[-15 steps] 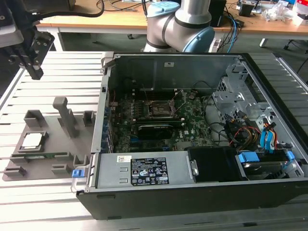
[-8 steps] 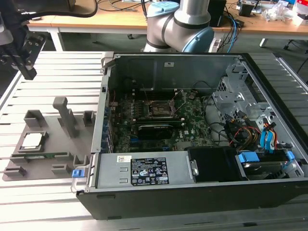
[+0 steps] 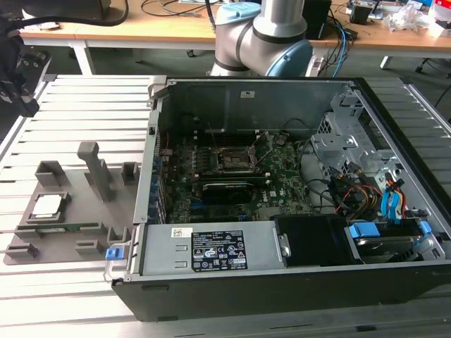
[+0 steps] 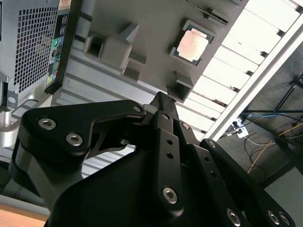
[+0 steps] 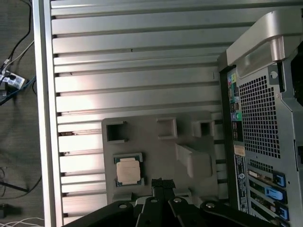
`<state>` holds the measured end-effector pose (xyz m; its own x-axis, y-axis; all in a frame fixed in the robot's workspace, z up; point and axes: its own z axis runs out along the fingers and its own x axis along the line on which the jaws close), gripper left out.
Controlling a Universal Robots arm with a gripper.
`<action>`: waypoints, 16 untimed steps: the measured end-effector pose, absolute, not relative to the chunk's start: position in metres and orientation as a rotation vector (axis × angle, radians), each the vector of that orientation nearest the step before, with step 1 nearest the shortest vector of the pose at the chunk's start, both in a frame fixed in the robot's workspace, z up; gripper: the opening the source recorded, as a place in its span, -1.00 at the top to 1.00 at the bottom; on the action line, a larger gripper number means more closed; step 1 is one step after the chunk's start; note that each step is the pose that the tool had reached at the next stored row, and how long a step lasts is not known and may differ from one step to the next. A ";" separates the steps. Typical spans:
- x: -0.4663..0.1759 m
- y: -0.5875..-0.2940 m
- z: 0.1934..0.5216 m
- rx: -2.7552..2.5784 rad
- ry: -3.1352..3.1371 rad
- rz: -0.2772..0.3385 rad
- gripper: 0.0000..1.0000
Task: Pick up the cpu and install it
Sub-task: 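Reach for the cpu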
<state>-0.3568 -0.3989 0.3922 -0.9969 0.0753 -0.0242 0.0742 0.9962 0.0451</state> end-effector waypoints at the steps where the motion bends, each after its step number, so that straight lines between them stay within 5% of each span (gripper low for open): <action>1: -0.361 -0.399 0.392 0.117 3.113 0.069 0.79; 16: -0.382 -0.409 0.390 0.117 3.113 0.069 0.79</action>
